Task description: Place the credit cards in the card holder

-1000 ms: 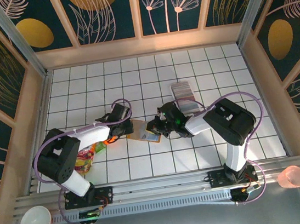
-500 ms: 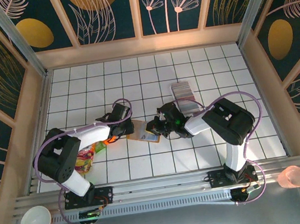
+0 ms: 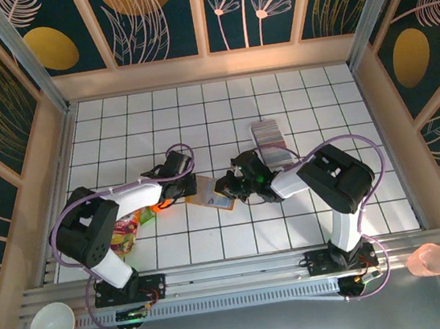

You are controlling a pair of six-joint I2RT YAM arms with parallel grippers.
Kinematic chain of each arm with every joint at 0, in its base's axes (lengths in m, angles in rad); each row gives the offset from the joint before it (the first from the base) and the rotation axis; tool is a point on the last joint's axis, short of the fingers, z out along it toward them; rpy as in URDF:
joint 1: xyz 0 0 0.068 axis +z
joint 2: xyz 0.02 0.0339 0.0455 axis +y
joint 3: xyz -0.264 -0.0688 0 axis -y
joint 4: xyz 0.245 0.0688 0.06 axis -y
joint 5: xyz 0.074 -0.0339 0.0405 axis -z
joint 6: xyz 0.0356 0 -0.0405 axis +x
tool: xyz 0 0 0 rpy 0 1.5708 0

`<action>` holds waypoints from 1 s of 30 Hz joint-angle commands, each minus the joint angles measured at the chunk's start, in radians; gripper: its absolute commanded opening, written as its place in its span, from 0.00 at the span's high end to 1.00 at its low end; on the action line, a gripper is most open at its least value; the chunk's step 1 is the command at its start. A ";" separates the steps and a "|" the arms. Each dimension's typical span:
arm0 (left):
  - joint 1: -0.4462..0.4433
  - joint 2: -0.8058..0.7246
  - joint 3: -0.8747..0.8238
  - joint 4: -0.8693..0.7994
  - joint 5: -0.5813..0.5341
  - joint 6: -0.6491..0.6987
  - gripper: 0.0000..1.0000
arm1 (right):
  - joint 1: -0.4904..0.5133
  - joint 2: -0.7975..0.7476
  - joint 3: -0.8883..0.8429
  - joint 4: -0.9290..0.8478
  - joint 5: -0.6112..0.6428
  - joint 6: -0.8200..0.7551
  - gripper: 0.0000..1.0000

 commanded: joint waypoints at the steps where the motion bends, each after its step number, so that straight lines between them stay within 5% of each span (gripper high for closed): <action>1: -0.003 0.048 -0.032 -0.040 0.020 0.006 0.98 | 0.019 0.025 0.012 -0.049 0.023 0.002 0.99; 30: -0.024 0.025 -0.089 -0.054 -0.036 -0.008 1.00 | 0.035 0.099 -0.126 0.471 0.059 0.178 1.00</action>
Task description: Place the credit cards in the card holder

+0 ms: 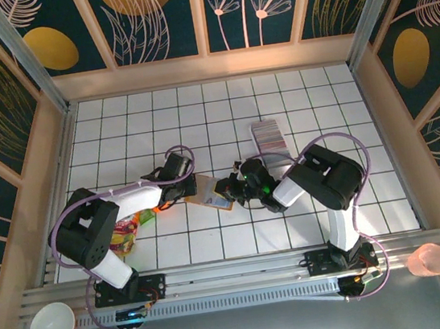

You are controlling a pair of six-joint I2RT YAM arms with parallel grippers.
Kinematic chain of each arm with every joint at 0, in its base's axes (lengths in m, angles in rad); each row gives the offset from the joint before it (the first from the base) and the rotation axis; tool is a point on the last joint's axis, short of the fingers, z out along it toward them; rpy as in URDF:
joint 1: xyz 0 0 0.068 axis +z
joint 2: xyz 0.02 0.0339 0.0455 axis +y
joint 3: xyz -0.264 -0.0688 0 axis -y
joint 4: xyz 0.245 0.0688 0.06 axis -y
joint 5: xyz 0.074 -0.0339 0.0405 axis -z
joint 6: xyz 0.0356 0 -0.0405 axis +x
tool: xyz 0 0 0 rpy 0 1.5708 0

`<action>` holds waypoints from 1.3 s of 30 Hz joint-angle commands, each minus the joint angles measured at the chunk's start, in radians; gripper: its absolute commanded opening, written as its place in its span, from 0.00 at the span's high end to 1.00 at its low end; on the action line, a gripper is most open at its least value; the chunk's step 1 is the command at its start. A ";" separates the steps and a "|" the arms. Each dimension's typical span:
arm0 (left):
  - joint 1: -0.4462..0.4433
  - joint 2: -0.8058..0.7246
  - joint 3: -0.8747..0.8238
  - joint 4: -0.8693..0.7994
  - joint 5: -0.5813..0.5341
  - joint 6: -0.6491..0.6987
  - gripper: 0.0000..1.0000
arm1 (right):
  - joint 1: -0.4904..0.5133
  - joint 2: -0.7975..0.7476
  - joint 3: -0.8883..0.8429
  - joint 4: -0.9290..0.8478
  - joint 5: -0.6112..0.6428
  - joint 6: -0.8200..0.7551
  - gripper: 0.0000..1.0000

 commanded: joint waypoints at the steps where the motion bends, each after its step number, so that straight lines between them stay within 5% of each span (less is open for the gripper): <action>1: -0.014 0.034 -0.052 -0.117 -0.007 -0.005 1.00 | 0.013 0.022 -0.017 0.106 0.008 0.026 1.00; 23: -0.027 0.060 -0.046 -0.129 -0.014 -0.005 1.00 | 0.019 -0.014 -0.037 0.164 0.049 -0.062 1.00; 39: -0.033 0.065 -0.046 -0.133 -0.022 0.000 1.00 | 0.022 -0.030 -0.007 0.021 0.059 -0.161 1.00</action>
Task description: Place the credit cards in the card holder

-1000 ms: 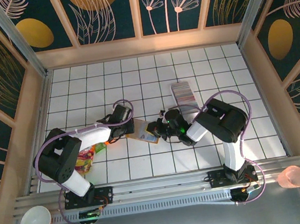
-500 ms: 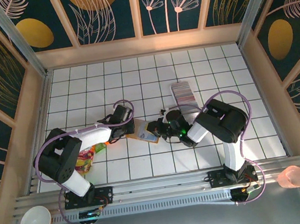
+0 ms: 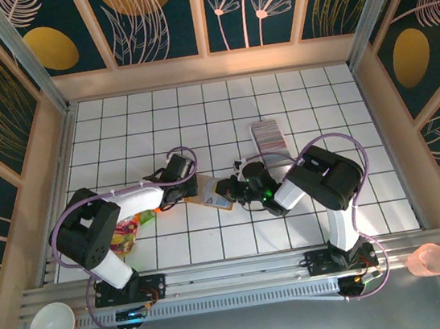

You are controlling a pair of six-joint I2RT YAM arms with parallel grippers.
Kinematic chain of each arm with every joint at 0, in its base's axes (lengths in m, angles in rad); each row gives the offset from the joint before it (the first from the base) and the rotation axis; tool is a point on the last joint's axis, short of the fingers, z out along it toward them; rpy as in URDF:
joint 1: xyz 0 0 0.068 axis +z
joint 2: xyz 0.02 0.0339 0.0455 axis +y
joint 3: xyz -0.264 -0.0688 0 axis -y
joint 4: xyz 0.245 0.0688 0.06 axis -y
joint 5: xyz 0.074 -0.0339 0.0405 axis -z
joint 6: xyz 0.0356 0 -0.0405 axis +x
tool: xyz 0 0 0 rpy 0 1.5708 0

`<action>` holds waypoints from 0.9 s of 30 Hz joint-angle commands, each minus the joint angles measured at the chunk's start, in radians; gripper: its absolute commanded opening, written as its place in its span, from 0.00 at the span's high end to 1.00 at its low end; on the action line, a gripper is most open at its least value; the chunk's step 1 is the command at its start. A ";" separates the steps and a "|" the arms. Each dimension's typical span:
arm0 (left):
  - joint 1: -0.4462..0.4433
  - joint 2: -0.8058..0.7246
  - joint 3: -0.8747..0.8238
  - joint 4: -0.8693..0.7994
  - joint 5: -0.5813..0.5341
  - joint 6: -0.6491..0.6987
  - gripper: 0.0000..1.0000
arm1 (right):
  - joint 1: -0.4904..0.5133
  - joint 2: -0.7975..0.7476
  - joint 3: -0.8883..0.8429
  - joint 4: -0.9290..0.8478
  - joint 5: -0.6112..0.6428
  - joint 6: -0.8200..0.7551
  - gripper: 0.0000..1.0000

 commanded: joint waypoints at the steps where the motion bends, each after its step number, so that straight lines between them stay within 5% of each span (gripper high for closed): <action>1: -0.010 0.061 -0.045 -0.136 0.021 0.000 1.00 | 0.011 -0.032 0.026 -0.053 0.021 -0.052 1.00; 14: -0.015 0.063 -0.041 -0.139 0.019 0.000 1.00 | 0.011 0.013 0.019 0.140 -0.010 0.007 1.00; 27: -0.020 0.055 -0.043 -0.144 0.021 -0.001 1.00 | 0.032 0.084 0.059 0.109 0.001 0.040 1.00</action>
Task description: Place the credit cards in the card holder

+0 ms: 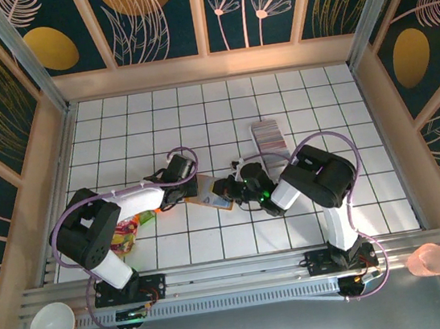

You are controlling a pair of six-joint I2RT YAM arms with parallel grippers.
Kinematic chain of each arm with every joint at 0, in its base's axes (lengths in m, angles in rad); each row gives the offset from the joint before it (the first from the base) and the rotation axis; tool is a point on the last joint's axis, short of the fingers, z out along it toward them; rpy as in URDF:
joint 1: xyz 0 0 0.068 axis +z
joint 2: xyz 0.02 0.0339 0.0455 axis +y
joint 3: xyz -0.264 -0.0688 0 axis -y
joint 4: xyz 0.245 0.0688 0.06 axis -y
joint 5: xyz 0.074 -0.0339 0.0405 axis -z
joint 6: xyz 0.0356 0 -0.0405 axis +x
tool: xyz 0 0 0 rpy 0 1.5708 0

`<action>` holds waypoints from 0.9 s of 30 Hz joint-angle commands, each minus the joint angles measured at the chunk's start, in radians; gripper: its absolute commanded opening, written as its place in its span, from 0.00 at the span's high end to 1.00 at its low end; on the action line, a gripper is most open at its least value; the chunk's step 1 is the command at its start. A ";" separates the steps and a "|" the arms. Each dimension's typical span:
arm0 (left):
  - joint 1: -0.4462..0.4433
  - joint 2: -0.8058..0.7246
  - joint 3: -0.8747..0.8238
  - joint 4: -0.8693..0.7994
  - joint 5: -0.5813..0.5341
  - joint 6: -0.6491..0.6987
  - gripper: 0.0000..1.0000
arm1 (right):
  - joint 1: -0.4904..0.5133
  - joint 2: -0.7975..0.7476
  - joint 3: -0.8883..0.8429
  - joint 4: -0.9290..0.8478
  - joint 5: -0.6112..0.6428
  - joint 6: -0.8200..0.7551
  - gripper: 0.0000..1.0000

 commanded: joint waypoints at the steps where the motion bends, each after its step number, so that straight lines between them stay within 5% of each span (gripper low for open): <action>1: -0.012 0.055 -0.044 -0.142 0.037 -0.002 1.00 | 0.021 0.027 0.036 0.032 0.000 0.017 1.00; 9: -0.014 0.052 -0.050 -0.139 0.039 -0.005 1.00 | 0.028 0.027 0.080 -0.064 0.031 0.022 1.00; 27: -0.013 0.036 -0.053 -0.136 0.054 -0.014 1.00 | 0.052 -0.166 0.260 -0.831 0.228 -0.196 0.60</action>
